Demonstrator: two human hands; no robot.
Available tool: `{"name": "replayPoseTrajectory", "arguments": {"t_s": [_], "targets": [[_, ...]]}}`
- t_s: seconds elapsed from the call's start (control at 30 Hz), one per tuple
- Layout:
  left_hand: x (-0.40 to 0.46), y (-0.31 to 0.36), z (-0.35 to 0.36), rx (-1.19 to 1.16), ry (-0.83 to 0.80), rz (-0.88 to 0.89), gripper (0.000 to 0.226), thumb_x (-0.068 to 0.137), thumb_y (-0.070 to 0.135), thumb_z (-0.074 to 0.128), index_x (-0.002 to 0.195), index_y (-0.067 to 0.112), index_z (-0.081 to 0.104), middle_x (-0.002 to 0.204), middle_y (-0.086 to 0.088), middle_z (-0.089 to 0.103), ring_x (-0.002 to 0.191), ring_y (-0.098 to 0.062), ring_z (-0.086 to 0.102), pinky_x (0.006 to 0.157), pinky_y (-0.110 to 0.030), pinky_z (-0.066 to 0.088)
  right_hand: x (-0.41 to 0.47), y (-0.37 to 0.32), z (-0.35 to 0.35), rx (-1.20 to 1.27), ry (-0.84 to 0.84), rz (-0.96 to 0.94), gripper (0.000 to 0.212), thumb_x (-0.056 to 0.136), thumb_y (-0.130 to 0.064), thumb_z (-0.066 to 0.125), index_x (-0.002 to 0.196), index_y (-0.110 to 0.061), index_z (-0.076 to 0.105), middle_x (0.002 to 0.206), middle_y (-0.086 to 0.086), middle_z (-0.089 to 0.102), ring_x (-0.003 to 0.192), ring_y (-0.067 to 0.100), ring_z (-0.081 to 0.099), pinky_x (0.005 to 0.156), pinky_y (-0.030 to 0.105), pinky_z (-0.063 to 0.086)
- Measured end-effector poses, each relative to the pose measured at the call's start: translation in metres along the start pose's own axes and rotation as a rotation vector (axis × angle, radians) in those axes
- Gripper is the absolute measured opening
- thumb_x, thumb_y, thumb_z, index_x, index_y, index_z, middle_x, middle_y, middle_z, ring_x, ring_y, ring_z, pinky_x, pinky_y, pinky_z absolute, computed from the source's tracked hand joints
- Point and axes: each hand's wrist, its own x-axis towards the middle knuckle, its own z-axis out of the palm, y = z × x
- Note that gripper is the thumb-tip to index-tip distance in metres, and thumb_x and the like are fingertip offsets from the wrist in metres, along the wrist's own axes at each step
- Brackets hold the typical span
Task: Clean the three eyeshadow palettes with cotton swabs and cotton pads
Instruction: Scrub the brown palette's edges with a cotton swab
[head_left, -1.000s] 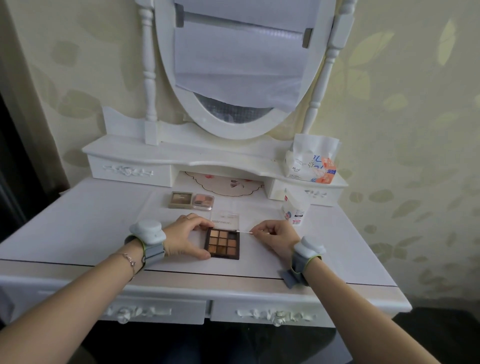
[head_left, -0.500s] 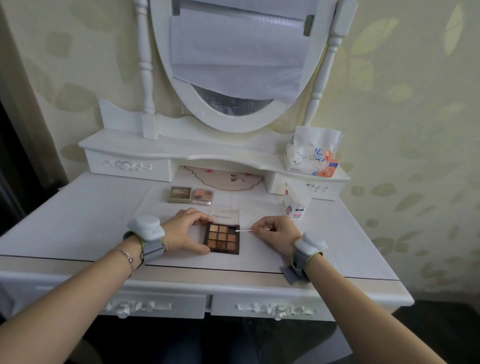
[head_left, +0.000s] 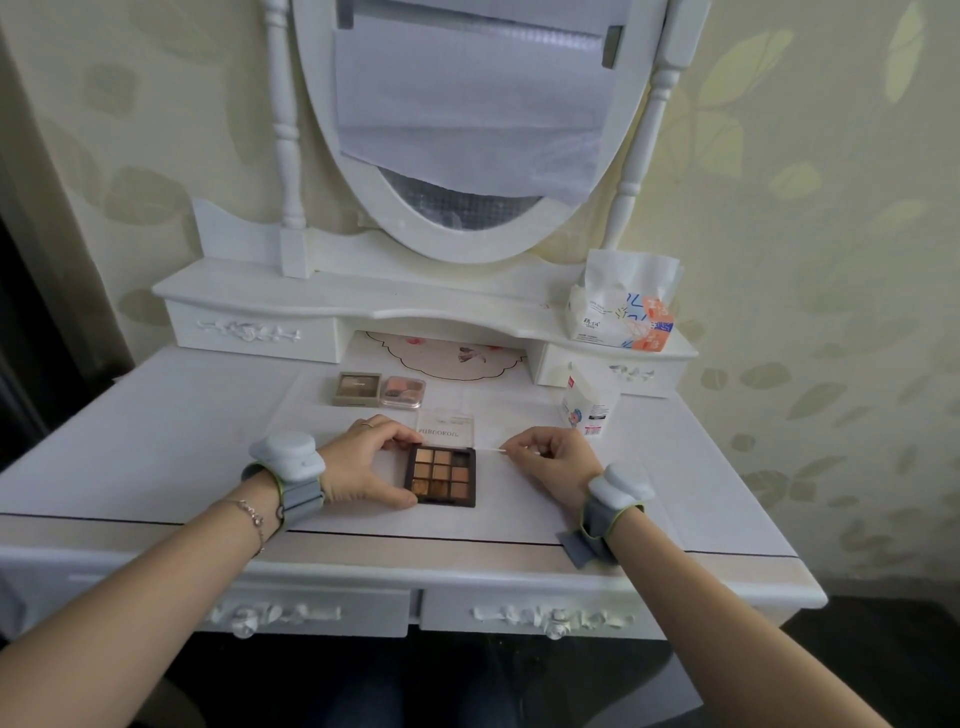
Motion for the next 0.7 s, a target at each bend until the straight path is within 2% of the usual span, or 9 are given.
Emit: {"name": "replayPoseTrajectory", "arguments": {"t_s": [0.3, 0.4, 0.5, 0.6, 0.7], "targets": [[-0.0021, 0.0037, -0.0009, -0.002, -0.004, 0.004, 0.083, 0.036, 0.061, 0.062, 0.113, 0.035, 0.045, 0.11, 0.011, 0.043, 0.108, -0.006, 0.039, 0.09, -0.016, 0.03, 0.0001, -0.0012, -0.0014, -0.035, -0.056, 0.014, 0.02, 0.085, -0.014, 0.065, 0.068, -0.023, 0.069, 0.06, -0.001, 0.054, 0.052, 0.004, 0.042, 0.052, 0.017, 0.035], [-0.0025, 0.0037, -0.0008, 0.001, -0.005, 0.0, 0.083, 0.035, 0.061, 0.062, 0.113, 0.035, 0.045, 0.111, 0.01, 0.043, 0.109, -0.007, 0.039, 0.09, -0.014, 0.031, 0.0011, 0.0001, 0.0018, -0.032, -0.006, -0.005, 0.019, 0.085, -0.019, 0.065, 0.069, -0.028, 0.069, 0.068, 0.008, 0.056, 0.063, 0.017, 0.045, 0.06, 0.027, 0.037], [-0.0023, 0.0047, -0.001, -0.004, -0.004, 0.003, 0.083, 0.035, 0.061, 0.062, 0.112, 0.036, 0.045, 0.111, 0.01, 0.043, 0.108, -0.006, 0.039, 0.084, -0.005, 0.03, 0.0004, -0.001, 0.002, -0.053, 0.003, -0.001, 0.015, 0.085, -0.019, 0.065, 0.071, -0.024, 0.07, 0.066, 0.018, 0.054, 0.062, 0.017, 0.044, 0.058, 0.026, 0.037], [-0.0014, 0.004, -0.0016, 0.002, -0.009, -0.007, 0.084, 0.035, 0.062, 0.062, 0.113, 0.035, 0.044, 0.111, 0.01, 0.043, 0.109, -0.007, 0.039, 0.09, -0.014, 0.031, -0.0024, -0.0034, -0.0032, -0.075, -0.069, 0.01, 0.019, 0.084, -0.014, 0.066, 0.068, -0.024, 0.07, 0.061, 0.0, 0.056, 0.058, 0.009, 0.045, 0.055, 0.022, 0.038], [-0.002, 0.0028, -0.0006, 0.002, -0.011, -0.012, 0.084, 0.035, 0.062, 0.062, 0.113, 0.036, 0.044, 0.113, 0.009, 0.043, 0.11, -0.008, 0.039, 0.093, -0.018, 0.031, -0.0039, -0.0029, -0.0047, -0.101, -0.118, 0.017, 0.021, 0.083, -0.014, 0.066, 0.066, -0.026, 0.07, 0.063, 0.0, 0.057, 0.063, 0.01, 0.046, 0.061, 0.025, 0.038]]}}
